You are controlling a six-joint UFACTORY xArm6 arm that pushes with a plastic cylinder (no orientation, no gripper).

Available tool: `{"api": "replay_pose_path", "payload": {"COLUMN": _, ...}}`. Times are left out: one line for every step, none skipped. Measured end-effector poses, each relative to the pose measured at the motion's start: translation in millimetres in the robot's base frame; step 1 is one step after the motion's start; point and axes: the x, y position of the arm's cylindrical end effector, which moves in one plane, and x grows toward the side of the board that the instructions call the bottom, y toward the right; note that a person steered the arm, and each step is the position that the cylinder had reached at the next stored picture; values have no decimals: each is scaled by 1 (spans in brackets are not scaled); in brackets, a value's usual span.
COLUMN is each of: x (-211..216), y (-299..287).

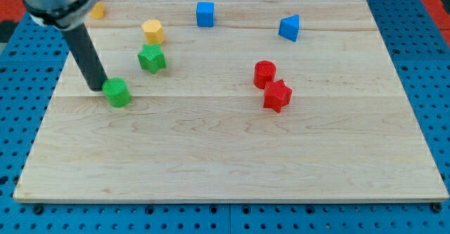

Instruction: Move the yellow heart to bottom right of the blue cube

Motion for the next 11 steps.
{"api": "replay_pose_path", "payload": {"x": -1, "y": -20}}
{"api": "replay_pose_path", "payload": {"x": -64, "y": -83}}
{"api": "replay_pose_path", "payload": {"x": -144, "y": -101}}
{"api": "replay_pose_path", "payload": {"x": -216, "y": -101}}
{"api": "replay_pose_path", "payload": {"x": -245, "y": -105}}
{"api": "replay_pose_path", "payload": {"x": -235, "y": -78}}
{"api": "replay_pose_path", "payload": {"x": -224, "y": -27}}
{"api": "replay_pose_path", "payload": {"x": -204, "y": -20}}
{"api": "replay_pose_path", "payload": {"x": -183, "y": -40}}
{"api": "replay_pose_path", "payload": {"x": -182, "y": -19}}
{"api": "replay_pose_path", "payload": {"x": -175, "y": 24}}
